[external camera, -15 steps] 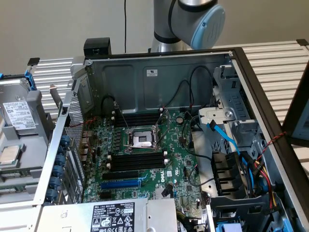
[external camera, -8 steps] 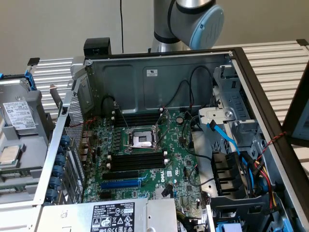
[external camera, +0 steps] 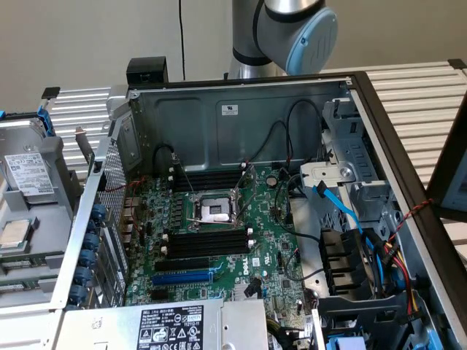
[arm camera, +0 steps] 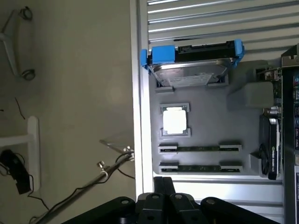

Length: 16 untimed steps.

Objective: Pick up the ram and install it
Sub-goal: 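Pick up the ram and move it above insertion slot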

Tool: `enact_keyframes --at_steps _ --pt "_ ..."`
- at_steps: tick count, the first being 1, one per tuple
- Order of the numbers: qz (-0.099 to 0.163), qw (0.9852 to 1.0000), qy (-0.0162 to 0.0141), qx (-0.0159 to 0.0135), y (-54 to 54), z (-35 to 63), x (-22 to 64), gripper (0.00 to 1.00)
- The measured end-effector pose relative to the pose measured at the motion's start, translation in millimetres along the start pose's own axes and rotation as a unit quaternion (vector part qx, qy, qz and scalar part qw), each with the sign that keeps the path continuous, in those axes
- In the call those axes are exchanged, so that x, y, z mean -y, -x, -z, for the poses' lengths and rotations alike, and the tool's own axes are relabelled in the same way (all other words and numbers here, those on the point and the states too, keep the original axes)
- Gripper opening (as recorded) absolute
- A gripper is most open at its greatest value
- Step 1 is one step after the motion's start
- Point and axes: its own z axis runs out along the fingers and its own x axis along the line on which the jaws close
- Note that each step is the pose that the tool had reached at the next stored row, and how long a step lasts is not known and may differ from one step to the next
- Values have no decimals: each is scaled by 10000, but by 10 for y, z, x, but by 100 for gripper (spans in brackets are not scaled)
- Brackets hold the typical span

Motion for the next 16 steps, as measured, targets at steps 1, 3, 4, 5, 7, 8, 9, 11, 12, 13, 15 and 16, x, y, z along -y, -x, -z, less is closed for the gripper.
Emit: enact_keyframes --at_steps 1,3,4,5,7,8,9,11,12,13,15,16 --pt "87 10000 -17 -5 0 -4 0 10" --pt "264 9996 -49 -15 2 -17 0 10" --pt "360 9993 -67 -20 4 -23 0 10" --pt "448 9990 -84 -25 5 -30 0 10" --pt "622 9980 -117 -34 8 -44 1 10" --pt "715 9973 -135 -37 10 -53 1 10" --pt "804 9966 -149 -38 12 -69 2 10" --pt "984 9950 -177 -43 18 -102 2 10" --pt "1072 9940 -191 -45 21 -118 2 10" --pt "1160 9930 -206 -48 24 -134 3 10" --pt "1335 9907 -238 -52 29 -162 4 10" --pt "1431 9894 -256 -54 32 -176 4 10"
